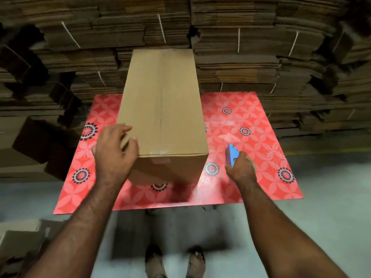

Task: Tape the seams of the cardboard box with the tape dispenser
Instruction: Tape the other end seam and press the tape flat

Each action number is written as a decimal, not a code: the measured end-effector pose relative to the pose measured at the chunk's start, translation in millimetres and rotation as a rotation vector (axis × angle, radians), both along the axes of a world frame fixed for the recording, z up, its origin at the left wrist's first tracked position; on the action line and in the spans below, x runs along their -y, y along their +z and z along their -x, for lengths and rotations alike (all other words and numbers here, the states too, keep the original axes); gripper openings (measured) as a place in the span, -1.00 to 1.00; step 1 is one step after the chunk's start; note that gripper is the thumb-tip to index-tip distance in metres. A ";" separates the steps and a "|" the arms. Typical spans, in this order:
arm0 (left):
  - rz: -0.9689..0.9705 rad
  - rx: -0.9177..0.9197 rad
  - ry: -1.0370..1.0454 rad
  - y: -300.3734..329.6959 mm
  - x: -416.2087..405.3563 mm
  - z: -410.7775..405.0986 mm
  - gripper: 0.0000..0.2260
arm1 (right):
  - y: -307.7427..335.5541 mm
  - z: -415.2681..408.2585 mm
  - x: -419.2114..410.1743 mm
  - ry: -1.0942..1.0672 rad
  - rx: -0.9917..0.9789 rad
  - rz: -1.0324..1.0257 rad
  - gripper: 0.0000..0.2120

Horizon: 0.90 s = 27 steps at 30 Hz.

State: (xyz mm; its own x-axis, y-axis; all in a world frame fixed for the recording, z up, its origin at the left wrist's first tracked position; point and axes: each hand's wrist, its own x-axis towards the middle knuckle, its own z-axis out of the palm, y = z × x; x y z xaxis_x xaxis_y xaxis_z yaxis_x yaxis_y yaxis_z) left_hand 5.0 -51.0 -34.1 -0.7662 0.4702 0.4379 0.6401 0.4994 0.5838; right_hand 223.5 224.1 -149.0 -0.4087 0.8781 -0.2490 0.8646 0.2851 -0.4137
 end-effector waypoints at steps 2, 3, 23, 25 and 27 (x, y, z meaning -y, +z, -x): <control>-0.037 -0.043 -0.014 2.2 -4.3 -13.1 -0.77 | -18.4 -0.6 -7.3 0.035 0.070 0.020 -0.30; -0.045 -0.070 -0.015 2.2 -6.1 -20.3 -0.81 | -24.0 -0.5 -10.7 0.031 0.079 0.031 -0.30; -0.372 0.875 -0.302 121.0 -109.0 -83.5 -0.80 | 224.9 -15.0 36.4 0.165 -0.888 0.173 -0.38; -0.405 0.946 -0.349 144.0 -98.7 -79.0 -0.75 | 248.5 -10.2 65.1 0.210 -0.776 0.004 -0.41; -0.433 0.969 -0.380 162.5 -83.6 -70.5 -0.72 | 265.1 -5.0 91.7 0.251 -0.738 -0.070 -0.46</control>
State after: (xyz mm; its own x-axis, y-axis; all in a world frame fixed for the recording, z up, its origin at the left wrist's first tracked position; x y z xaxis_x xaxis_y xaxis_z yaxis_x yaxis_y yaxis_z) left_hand 75.5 32.6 128.4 -0.7113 0.6982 -0.0810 -0.1101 0.0032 0.9939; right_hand 228.4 132.4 116.1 -0.6357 0.7408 0.2171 0.2788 0.4826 -0.8303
